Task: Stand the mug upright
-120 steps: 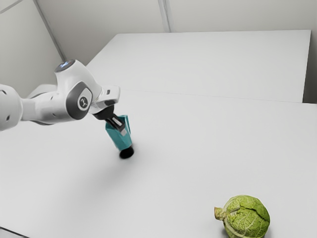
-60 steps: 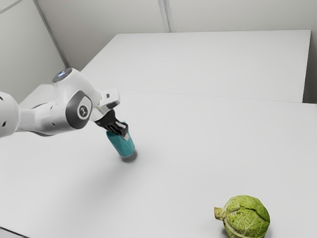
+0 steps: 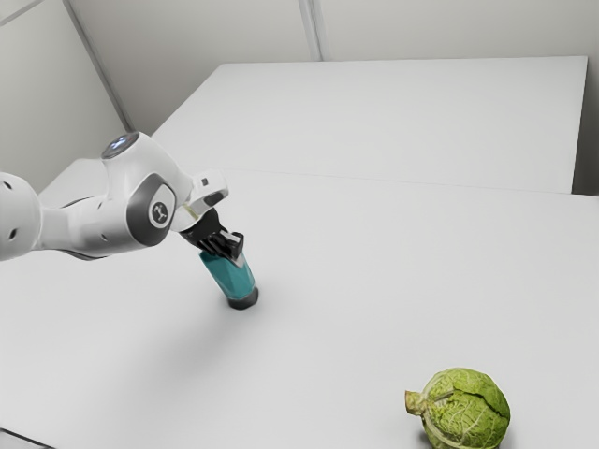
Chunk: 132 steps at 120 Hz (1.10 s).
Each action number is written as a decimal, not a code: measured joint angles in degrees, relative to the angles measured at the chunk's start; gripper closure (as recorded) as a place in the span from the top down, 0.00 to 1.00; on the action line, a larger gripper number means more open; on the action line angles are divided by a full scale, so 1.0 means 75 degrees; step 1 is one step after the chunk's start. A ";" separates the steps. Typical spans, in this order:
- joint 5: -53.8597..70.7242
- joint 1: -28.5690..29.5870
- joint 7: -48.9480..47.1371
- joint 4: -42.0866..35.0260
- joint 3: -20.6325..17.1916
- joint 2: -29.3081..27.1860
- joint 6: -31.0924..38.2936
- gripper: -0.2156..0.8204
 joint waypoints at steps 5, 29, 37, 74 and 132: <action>0.0002 0.0000 -0.0035 0.0011 0.0000 0.0021 0.0003 0.03; 0.0034 -0.0002 -0.0167 0.0028 0.0019 0.0089 0.0078 0.03; 0.0038 0.0003 -0.0201 0.0033 0.0029 0.0115 0.0094 0.03; -0.0009 -0.0005 -0.0263 0.0091 0.0039 0.0129 0.0070 0.40; 0.0627 0.0109 -0.0322 0.2209 0.0069 0.0253 -0.1750 0.68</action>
